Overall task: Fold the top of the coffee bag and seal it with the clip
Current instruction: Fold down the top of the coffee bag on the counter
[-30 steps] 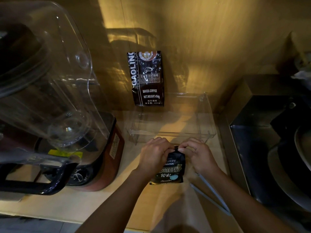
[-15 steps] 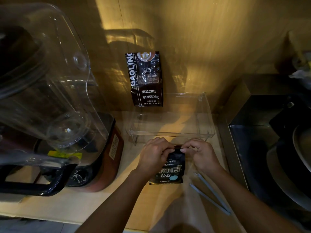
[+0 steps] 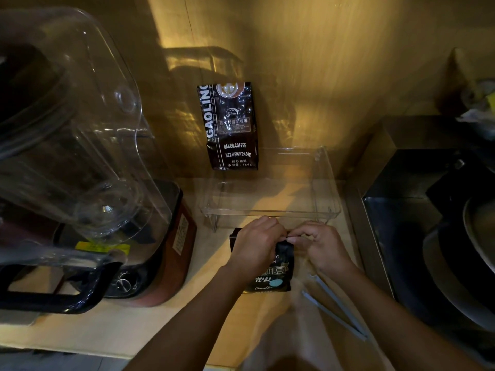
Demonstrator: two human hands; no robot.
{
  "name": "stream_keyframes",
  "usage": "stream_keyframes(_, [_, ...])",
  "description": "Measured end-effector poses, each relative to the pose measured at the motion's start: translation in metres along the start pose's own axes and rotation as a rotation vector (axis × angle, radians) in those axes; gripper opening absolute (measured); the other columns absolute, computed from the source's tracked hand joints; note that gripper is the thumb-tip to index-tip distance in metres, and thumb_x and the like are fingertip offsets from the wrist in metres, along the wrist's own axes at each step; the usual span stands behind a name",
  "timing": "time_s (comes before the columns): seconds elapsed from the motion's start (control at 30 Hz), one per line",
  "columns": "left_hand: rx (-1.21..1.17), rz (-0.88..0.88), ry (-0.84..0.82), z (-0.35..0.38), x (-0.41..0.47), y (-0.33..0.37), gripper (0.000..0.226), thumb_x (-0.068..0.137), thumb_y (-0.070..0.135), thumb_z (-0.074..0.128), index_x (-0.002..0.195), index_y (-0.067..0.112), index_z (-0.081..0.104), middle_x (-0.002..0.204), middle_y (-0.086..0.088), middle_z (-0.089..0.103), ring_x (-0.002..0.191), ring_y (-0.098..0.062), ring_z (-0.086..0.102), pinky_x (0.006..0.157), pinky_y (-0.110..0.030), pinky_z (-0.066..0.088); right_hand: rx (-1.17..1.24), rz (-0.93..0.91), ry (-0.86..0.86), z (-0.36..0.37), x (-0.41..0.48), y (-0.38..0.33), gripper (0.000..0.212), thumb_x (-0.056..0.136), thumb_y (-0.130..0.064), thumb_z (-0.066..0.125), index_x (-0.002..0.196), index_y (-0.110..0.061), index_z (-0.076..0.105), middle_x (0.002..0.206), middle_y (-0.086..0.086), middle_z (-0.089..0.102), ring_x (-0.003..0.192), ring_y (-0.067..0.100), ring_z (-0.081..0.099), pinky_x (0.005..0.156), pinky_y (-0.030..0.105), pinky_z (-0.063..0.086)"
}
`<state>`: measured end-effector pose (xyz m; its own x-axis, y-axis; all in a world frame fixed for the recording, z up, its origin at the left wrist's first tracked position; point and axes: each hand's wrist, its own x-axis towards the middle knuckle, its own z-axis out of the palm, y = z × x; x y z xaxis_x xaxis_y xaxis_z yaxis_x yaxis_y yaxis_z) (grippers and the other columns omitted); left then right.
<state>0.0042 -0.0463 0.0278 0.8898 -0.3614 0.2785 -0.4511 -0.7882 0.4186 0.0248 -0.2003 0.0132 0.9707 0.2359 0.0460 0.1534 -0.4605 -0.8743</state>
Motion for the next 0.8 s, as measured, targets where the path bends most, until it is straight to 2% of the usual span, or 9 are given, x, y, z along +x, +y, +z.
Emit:
stream_keyframes(0.2, [-0.056,-0.021,-0.024,0.003,0.000,-0.003,0.007,0.085,0.004,0.054,0.082,0.004,0.061,0.081,-0.014,0.063,0.078,-0.030,0.054,0.064,-0.041,0.045,-0.001,0.006,0.005,-0.002,0.000,-0.001,0.005,0.070,0.000,0.069,0.072,-0.005,0.071,0.071,0.004,0.067,0.071,0.011,0.059,0.065,0.009,0.039])
stream_keyframes(0.3, [-0.045,-0.049,-0.054,0.001,0.001,-0.009,0.010,0.088,0.011,0.052,0.090,0.008,0.061,0.089,-0.012,0.063,0.086,-0.028,0.054,0.073,-0.042,0.045,-0.008,-0.003,0.004,-0.002,0.002,-0.002,0.007,0.073,0.001,0.067,0.073,-0.005,0.071,0.072,0.001,0.065,0.071,0.009,0.057,0.064,0.009,0.039])
stream_keyframes(0.37, [-0.043,-0.085,-0.073,-0.001,0.000,-0.013,0.012,0.089,0.015,0.051,0.092,0.009,0.060,0.092,-0.012,0.062,0.090,-0.027,0.052,0.076,-0.042,0.044,-0.028,-0.014,0.008,-0.001,0.002,-0.002,0.006,0.074,0.001,0.065,0.074,-0.003,0.069,0.074,0.003,0.064,0.074,0.014,0.057,0.066,0.013,0.040])
stream_keyframes(0.43, [-0.041,-0.097,-0.057,-0.002,-0.003,-0.014,0.012,0.088,0.016,0.052,0.089,0.008,0.061,0.089,-0.013,0.063,0.088,-0.028,0.053,0.072,-0.041,0.043,-0.056,-0.026,-0.001,0.000,0.002,-0.002,0.005,0.076,0.000,0.064,0.074,-0.003,0.068,0.076,0.003,0.063,0.077,0.019,0.057,0.069,0.023,0.040])
stream_keyframes(0.47, [-0.048,-0.103,-0.045,-0.003,-0.004,-0.014,0.012,0.088,0.015,0.053,0.087,0.007,0.061,0.087,-0.013,0.063,0.086,-0.028,0.053,0.070,-0.040,0.042,-0.069,-0.034,-0.008,0.001,0.001,-0.002,0.005,0.076,-0.001,0.063,0.073,-0.004,0.067,0.076,0.002,0.062,0.078,0.019,0.056,0.069,0.023,0.039])
stream_keyframes(0.53, [-0.077,-0.121,-0.024,-0.003,-0.006,-0.015,0.011,0.087,0.014,0.054,0.084,0.007,0.062,0.084,-0.013,0.064,0.084,-0.028,0.054,0.067,-0.039,0.042,-0.083,-0.071,-0.015,0.003,0.001,-0.004,0.007,0.077,-0.002,0.063,0.072,-0.006,0.065,0.073,-0.006,0.058,0.076,0.014,0.054,0.066,0.020,0.035])
stream_keyframes(0.63, [-0.108,-0.140,0.008,-0.004,-0.006,-0.018,0.010,0.086,0.015,0.056,0.083,0.008,0.064,0.083,-0.011,0.066,0.082,-0.026,0.056,0.067,-0.035,0.041,-0.099,-0.145,-0.005,0.005,0.002,-0.007,0.009,0.076,-0.003,0.065,0.074,-0.011,0.067,0.071,-0.024,0.053,0.077,-0.006,0.051,0.072,0.027,0.033])
stream_keyframes(0.7, [-0.112,-0.143,0.017,-0.004,-0.007,-0.020,0.011,0.086,0.018,0.057,0.085,0.010,0.065,0.084,-0.009,0.067,0.082,-0.024,0.058,0.068,-0.033,0.042,-0.104,-0.144,0.003,0.006,0.002,-0.006,0.010,0.074,-0.004,0.067,0.075,-0.013,0.067,0.072,-0.027,0.052,0.080,-0.011,0.048,0.078,0.033,0.034])
stream_keyframes(0.8, [-0.127,-0.161,0.020,-0.002,-0.007,-0.019,0.010,0.083,0.020,0.061,0.083,0.013,0.066,0.082,-0.007,0.068,0.080,-0.022,0.059,0.067,-0.032,0.043,-0.112,-0.119,0.005,0.009,0.001,-0.004,0.009,0.074,-0.004,0.067,0.072,-0.013,0.066,0.072,-0.026,0.051,0.078,-0.011,0.047,0.076,0.033,0.031])
